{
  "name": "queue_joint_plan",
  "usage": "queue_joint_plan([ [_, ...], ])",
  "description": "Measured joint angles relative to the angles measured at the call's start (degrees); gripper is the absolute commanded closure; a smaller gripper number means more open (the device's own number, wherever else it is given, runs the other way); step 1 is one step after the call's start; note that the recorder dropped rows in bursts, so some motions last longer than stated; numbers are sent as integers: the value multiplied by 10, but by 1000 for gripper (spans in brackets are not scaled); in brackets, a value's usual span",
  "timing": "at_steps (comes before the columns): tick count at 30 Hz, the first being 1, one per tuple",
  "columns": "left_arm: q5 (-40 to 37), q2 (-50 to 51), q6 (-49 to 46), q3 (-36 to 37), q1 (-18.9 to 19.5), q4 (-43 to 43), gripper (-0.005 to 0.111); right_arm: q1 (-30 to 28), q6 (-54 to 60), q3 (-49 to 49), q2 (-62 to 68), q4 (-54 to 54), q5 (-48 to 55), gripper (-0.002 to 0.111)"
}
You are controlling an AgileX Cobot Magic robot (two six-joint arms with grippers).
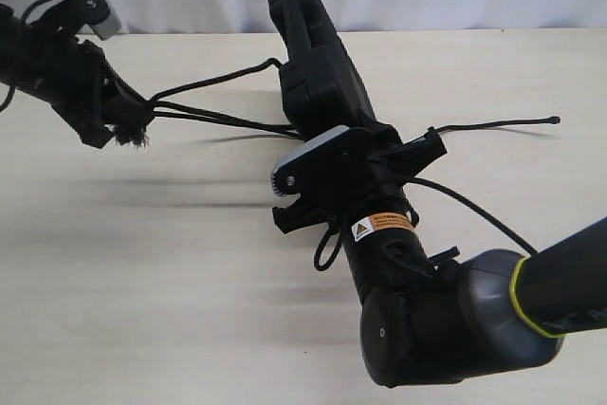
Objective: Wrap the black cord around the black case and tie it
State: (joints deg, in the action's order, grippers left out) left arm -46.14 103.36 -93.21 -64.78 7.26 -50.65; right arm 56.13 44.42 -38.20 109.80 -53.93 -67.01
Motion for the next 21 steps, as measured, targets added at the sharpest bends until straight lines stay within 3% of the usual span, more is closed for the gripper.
queue_joint_plan([
  [8,-11,0,-2,0,14,-101,107,0,0,0,0,5,-1,104],
  [11,-40,0,-11,0,18,-116,107,0,0,0,0,5,-1,104],
  [17,-133,2,-13,-22,66,-165,107,0,0,0,0,8,-1,104],
  [21,-154,3,-13,-22,67,-167,107,0,0,0,0,8,-1,104],
])
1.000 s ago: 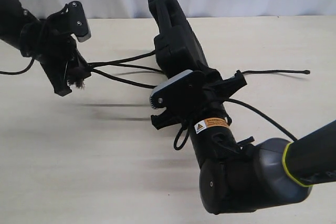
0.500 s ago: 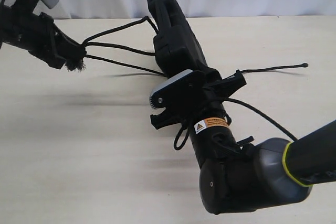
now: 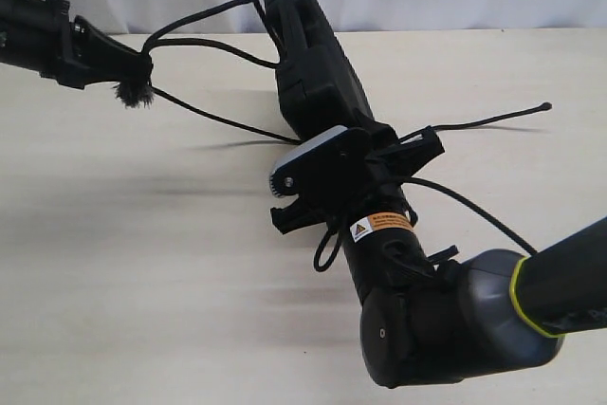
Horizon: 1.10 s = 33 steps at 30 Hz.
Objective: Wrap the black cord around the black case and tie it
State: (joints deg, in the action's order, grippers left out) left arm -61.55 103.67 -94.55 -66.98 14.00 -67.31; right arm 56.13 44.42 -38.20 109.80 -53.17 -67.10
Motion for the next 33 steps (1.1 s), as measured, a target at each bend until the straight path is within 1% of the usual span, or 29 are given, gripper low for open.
queue_joint_plan([
  [6,-30,0,0,0,0,-2,107,0,0,0,0,0,0,104],
  [11,-57,0,-13,0,0,-30,107,0,0,0,0,0,0,104],
  [20,-63,9,-14,0,0,-41,107,0,0,0,0,0,0,104],
  [27,-63,77,7,0,0,-24,107,0,0,0,0,1,0,104],
  [33,-62,98,29,-1,-1,15,107,0,12,0,0,6,0,104],
])
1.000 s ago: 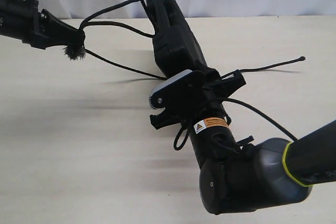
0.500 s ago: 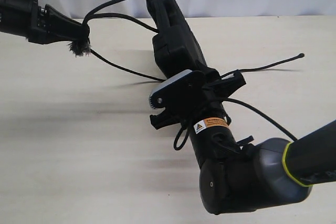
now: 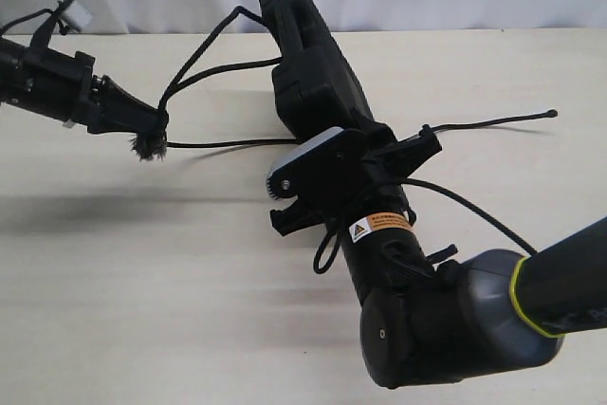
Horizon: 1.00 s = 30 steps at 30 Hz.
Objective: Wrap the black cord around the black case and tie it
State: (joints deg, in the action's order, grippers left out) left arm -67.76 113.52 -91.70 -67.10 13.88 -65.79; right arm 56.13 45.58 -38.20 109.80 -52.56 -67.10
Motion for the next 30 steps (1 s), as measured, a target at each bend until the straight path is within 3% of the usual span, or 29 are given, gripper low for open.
queue_joint_plan([
  [11,66,2,30,0,-85,90,107,0,4,0,0,7,0,104],
  [22,87,12,45,0,-102,145,107,0,4,0,0,7,0,104],
  [30,186,22,39,-4,-143,188,107,0,4,0,0,7,0,104],
])
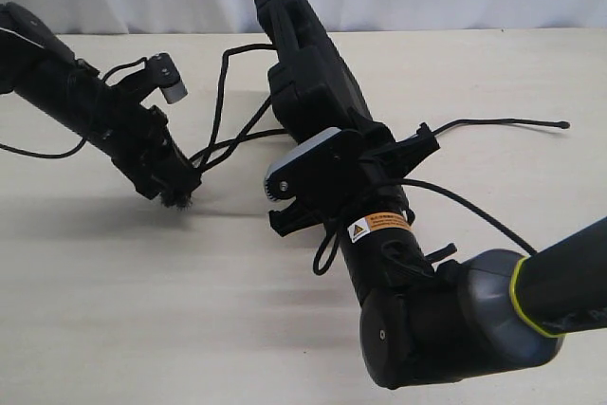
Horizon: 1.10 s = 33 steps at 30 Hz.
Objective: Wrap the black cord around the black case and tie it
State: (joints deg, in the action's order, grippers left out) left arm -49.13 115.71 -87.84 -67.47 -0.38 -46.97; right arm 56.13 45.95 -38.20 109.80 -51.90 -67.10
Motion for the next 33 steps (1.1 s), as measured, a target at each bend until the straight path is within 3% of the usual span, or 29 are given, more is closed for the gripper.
queue_joint_plan([
  [17,20,1,-37,-36,-25,-38,107,0,0,0,0,0,0,104],
  [28,15,1,-23,-36,-53,8,107,0,0,0,0,3,0,104],
  [33,51,1,-23,-36,-77,45,107,0,7,0,0,3,1,104],
])
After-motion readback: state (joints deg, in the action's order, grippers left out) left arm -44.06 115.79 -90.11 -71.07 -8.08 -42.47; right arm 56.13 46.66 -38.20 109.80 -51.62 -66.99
